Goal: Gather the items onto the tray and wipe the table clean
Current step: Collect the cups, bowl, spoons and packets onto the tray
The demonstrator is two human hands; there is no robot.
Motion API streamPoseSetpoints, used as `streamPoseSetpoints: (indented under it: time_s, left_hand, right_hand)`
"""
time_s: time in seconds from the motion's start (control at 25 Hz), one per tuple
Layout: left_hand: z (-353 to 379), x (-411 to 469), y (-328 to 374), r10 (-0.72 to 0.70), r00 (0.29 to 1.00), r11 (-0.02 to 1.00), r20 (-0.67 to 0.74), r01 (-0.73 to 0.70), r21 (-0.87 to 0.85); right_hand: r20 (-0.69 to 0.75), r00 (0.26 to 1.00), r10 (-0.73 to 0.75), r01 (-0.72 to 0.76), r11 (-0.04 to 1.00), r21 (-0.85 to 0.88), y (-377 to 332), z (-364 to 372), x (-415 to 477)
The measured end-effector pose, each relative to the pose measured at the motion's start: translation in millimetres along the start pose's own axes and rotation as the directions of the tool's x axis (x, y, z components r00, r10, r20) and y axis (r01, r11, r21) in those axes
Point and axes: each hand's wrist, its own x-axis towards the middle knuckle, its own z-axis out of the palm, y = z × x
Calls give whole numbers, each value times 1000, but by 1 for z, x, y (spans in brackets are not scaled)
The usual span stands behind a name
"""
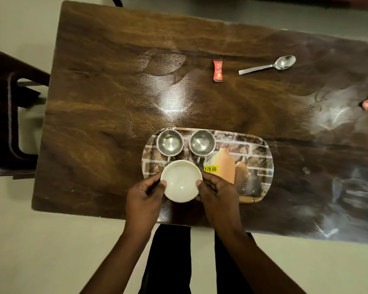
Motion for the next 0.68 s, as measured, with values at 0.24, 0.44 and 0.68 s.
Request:
streamPoseSetpoints:
  time_s: [0.24, 0.44, 0.68]
  left_hand:
    - [-4, -9, 10, 114, 972, 993, -206, -110, 32]
    - [36, -19, 75, 499, 829, 865, -250, -462, 196]
    - [200, -21, 122, 590, 771, 756, 239, -632, 174]
  right_hand:
    - [-11, 999, 33, -32, 997, 70, -9, -13, -2]
    - [-142, 989, 31, -23, 998, 58, -21, -83, 15]
    - [-365, 929, 59, 1, 987, 162, -37, -228, 74]
